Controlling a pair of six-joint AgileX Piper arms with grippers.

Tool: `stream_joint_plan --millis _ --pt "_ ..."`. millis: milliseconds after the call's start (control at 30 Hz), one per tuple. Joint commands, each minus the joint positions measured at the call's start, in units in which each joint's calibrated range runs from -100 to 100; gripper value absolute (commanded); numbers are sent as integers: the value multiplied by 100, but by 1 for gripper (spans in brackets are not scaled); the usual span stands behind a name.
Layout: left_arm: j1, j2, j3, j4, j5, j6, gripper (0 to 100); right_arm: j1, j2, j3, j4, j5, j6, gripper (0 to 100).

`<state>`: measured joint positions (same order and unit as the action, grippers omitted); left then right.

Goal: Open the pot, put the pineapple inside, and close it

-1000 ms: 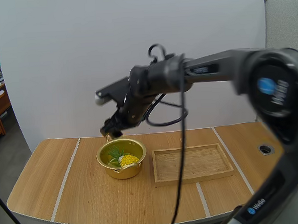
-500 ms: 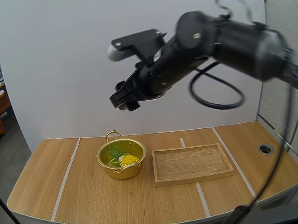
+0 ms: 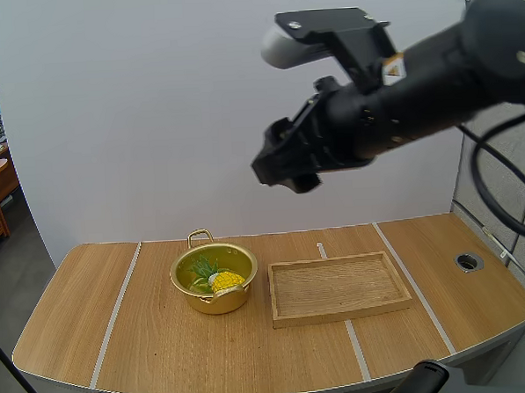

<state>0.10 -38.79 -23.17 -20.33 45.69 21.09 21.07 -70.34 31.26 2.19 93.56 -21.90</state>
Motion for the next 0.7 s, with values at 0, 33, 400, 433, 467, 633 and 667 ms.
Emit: stream_joint_plan --millis 0,33,400,433,467,633,667 --pt "-6 -33 -37 5 -228 -51 0 -84 -404 369 -80 154 63 100" --pt "-6 -33 -37 5 -228 -51 0 -107 -537 556 -80 154 63 100" --pt "-6 -33 -37 5 -228 -51 0 -369 -1635 2044 126 123 88 100" --pt "-6 -33 -37 5 -228 -51 0 -396 -1676 2081 126 102 100 100" --pt "-6 -33 -37 5 -228 -51 0 -420 -1723 2138 126 84 120 100" --pt "-6 -33 -37 5 -228 -51 0 -502 -1872 2282 345 134 178 86" --pt "-6 -33 -37 5 -228 -51 0 -513 -1905 2311 454 152 178 68"
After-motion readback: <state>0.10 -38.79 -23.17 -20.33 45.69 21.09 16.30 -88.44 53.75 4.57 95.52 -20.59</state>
